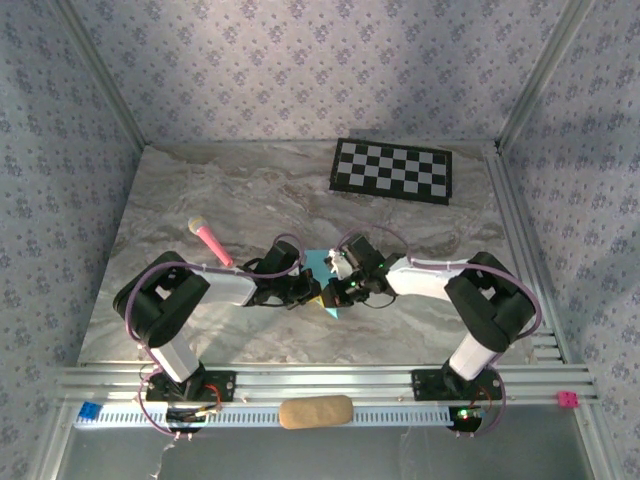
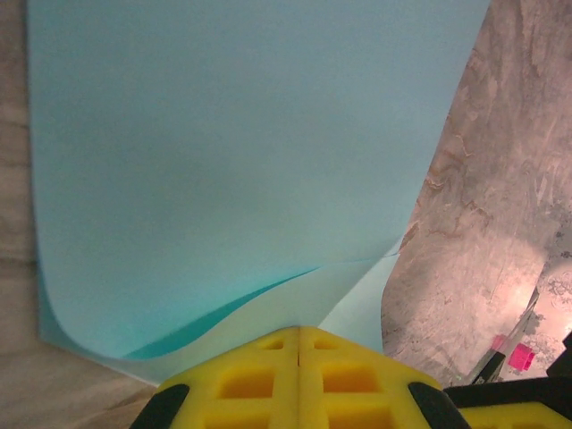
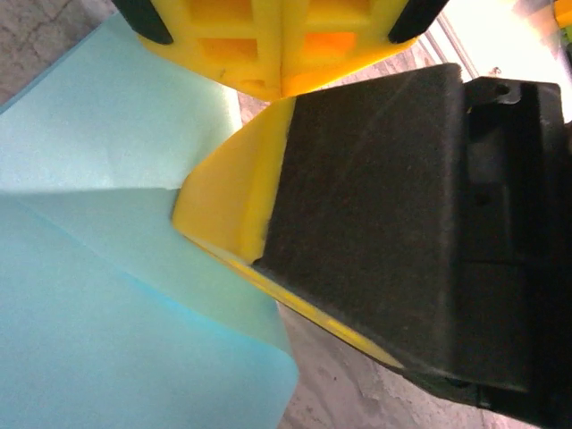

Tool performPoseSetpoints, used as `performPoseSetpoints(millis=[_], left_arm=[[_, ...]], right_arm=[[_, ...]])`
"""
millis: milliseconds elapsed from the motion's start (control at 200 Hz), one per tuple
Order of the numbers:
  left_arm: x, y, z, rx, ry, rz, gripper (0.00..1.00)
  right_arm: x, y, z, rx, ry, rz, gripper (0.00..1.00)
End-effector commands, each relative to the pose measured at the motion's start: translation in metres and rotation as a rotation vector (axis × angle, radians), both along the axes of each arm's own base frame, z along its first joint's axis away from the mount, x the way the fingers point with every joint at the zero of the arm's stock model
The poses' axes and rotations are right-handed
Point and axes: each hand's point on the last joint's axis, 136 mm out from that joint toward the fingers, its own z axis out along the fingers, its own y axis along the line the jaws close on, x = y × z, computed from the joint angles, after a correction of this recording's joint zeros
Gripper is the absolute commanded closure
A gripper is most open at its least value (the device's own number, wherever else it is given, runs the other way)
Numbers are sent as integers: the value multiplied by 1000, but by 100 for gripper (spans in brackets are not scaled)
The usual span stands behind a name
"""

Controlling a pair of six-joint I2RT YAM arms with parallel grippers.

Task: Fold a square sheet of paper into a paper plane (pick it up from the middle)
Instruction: Third fold the triangle at the center of the table.

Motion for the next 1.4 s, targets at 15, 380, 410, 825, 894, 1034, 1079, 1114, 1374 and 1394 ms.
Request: performPoseSetpoints(millis=[15, 380, 410, 825, 894, 1034, 1079, 1114, 1374, 1394], left_arm=[[-1, 9, -13, 63, 17, 9, 100], [0, 10, -13, 71, 16, 9, 100], [0, 10, -13, 71, 15, 8, 100], [-1, 11, -15, 78, 19, 7, 100], [-1, 11, -16, 79, 20, 8, 100], [-1, 11, -16, 79, 20, 8, 100], [-1, 11, -16, 79, 20, 6, 100], [-1, 11, -16, 79, 20, 4, 100], [-1, 13, -17, 83, 19, 8, 100], [-2, 13, -17, 83, 20, 7, 100]], right_arm=[[-3, -1, -6, -48, 18, -3, 100], [-14, -16, -23, -104, 40, -27, 100], [-15, -18, -24, -105, 42, -29, 100], [-20, -18, -1, -54, 12, -18, 100], [-18, -12, 8, -26, 4, -8, 100], [-14, -2, 6, -19, 4, 1, 100], [-14, -1, 1, -34, 12, 2, 99], [-14, -1, -6, -46, 25, 2, 99], [-27, -24, -34, -113, 82, -14, 99], [-29, -26, -34, -113, 85, -12, 99]])
